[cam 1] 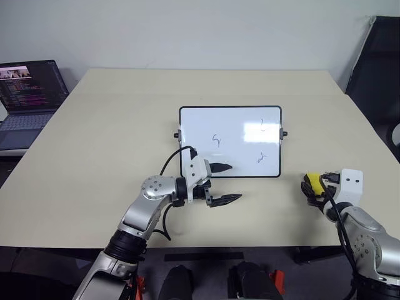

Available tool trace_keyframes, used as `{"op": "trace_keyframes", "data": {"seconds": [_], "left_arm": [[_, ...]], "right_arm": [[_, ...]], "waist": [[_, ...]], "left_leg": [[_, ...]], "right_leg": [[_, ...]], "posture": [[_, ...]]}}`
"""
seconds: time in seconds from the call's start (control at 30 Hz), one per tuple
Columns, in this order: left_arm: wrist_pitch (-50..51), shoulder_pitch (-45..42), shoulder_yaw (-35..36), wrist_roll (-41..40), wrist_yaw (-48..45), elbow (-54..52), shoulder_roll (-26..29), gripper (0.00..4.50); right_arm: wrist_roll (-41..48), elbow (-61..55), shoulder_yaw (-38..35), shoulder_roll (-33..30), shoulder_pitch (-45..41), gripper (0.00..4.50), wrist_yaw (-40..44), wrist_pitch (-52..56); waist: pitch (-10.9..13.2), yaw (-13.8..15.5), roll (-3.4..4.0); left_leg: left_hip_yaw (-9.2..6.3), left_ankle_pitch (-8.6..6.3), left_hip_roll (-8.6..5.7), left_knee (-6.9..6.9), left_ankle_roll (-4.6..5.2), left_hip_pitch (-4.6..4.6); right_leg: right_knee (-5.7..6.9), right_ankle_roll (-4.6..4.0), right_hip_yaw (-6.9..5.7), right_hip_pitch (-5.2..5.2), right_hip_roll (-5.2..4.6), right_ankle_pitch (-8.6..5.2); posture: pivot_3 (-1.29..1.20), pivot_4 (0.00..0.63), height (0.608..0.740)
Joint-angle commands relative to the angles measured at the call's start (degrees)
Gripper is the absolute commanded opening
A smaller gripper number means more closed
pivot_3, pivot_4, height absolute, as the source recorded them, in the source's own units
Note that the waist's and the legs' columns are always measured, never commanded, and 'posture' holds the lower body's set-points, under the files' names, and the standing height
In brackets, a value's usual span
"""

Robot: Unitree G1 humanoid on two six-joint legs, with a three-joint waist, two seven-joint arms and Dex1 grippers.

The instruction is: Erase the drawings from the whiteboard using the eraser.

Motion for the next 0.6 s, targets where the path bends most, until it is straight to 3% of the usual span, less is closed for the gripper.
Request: {"op": "trace_keyframes", "data": {"seconds": [0.03,0.13,0.4,0.6], "left_arm": [[-1.0,-0.4,0.8,-0.1,-0.1,-1.2,0.3,4.50],[-0.8,-0.4,0.9,-0.1,0.0,-1.4,0.2,4.50],[-1.0,-0.2,1.1,0.3,0.5,-1.4,0.3,4.50],[-0.7,0.1,1.3,0.2,1.1,-1.8,0.1,4.50]], "right_arm": [[0.7,-0.8,-0.9,1.0,-1.2,4.46,-0.3,-1.6],[0.6,-0.7,-0.9,1.4,-1.4,3.88,-0.3,-1.8],[0.5,-0.2,-0.9,1.0,-1.5,1.10,-0.5,-2.4],[0.2,0.6,-1.1,1.0,-1.7,1.04,-1.1,-2.1]], "waist": [[0.0,0.0,0.00],[0.0,0.0,0.00],[0.0,0.0,0.00],[0.0,0.0,0.01]], "left_leg": [[-0.01,0.00,0.00,0.00,0.00,0.00],[-0.01,0.00,0.00,-0.02,0.00,0.00],[-0.01,0.00,0.00,-0.02,0.00,-0.01],[-0.01,0.00,0.00,-0.02,0.00,-0.01]], "right_leg": [[0.00,0.00,0.00,0.00,0.00,0.00],[-0.01,0.00,-0.01,0.00,0.00,0.00],[-0.02,0.00,-0.01,-0.01,0.00,0.00],[-0.02,0.00,-0.01,-0.01,0.00,0.00]], "posture": [[0.00,0.150,0.740],[0.00,0.150,0.740],[0.00,0.150,0.740],[0.00,0.150,0.740]]}}
